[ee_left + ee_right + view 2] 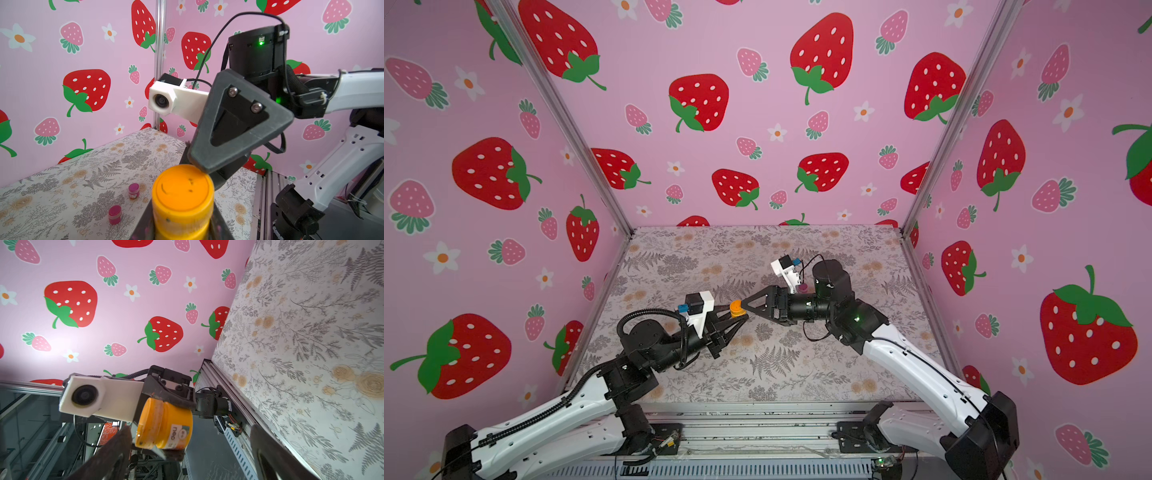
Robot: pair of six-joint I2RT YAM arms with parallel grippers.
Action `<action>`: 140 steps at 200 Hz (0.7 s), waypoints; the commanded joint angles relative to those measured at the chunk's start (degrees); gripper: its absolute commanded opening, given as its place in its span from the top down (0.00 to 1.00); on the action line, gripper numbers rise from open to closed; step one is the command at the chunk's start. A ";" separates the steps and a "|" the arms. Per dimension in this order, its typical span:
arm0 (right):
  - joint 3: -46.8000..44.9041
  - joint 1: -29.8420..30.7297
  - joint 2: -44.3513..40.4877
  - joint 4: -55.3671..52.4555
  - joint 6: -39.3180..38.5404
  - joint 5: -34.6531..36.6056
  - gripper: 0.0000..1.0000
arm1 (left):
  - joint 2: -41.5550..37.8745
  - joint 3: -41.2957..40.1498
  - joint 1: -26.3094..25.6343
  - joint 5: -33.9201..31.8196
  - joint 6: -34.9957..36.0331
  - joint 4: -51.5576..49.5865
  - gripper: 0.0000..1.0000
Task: Close the paint jar lid
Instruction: Screw the lid onto the paint jar.
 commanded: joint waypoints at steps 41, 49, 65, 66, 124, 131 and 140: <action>-2.78 1.07 1.15 16.11 9.48 -1.82 0.14 | 1.19 0.48 -0.53 -0.08 -0.24 4.27 1.00; -2.79 1.45 1.08 16.05 9.47 -1.77 0.15 | 1.20 0.47 -0.59 -0.06 -0.16 4.27 1.00; -2.99 1.85 0.89 15.25 9.19 -1.47 0.19 | 1.24 0.63 -0.59 -0.06 -0.15 4.33 1.00; -3.02 1.87 0.88 15.27 9.19 -1.47 0.19 | 1.26 0.64 -0.59 -0.08 -0.15 4.33 1.00; -3.91 2.40 0.64 15.72 10.15 -1.24 0.39 | 1.33 0.91 -0.60 -0.02 0.10 4.07 1.00; -3.93 2.40 0.67 15.72 10.14 -1.19 0.42 | 1.34 0.92 -0.62 -0.02 0.10 3.98 1.00; -3.93 2.40 0.77 15.72 10.32 -1.20 0.45 | 1.27 0.88 -0.63 -0.05 0.11 3.90 1.00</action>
